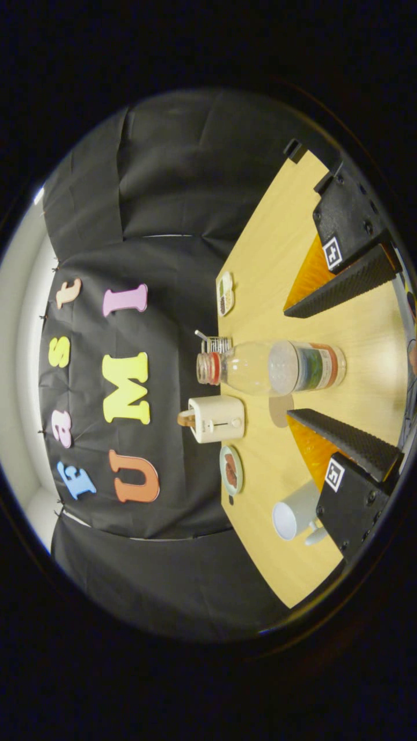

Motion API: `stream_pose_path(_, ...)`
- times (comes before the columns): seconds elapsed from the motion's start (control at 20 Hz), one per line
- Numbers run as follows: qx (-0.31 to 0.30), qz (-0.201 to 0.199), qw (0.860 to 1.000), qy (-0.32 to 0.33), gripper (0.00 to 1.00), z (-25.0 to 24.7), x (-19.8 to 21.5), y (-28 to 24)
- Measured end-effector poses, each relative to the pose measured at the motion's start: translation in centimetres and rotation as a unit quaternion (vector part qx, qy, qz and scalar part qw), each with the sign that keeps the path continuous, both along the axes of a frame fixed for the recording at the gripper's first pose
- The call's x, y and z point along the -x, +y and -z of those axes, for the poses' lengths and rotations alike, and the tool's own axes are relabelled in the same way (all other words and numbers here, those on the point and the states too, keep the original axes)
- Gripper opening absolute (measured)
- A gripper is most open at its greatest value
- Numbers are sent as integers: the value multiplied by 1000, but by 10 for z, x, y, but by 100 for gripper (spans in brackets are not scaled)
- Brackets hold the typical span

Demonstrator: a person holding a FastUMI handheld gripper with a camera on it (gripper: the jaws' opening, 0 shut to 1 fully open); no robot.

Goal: Take the bottle from table, then pour the juice into the cup, finally place the bottle on the coaster

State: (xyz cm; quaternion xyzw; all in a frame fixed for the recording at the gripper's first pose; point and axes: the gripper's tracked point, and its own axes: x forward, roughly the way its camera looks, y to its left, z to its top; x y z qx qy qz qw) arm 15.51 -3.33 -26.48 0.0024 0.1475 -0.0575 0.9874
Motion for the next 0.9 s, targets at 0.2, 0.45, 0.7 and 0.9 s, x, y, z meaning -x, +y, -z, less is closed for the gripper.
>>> stream_pose_path(0.2, 12, 3, 1000, 5, 100, 11, -12, 2)
stream_pose_path(0.45, -4, 10, 1000, 3, 100, 19, -33, -3)
stream_pose_path(0.7, -2, 23, 1000, 5, 100, 23, -55, -9)
stream_pose_path(0.9, -5, 29, 1000, 4, 100, 24, -67, -15)
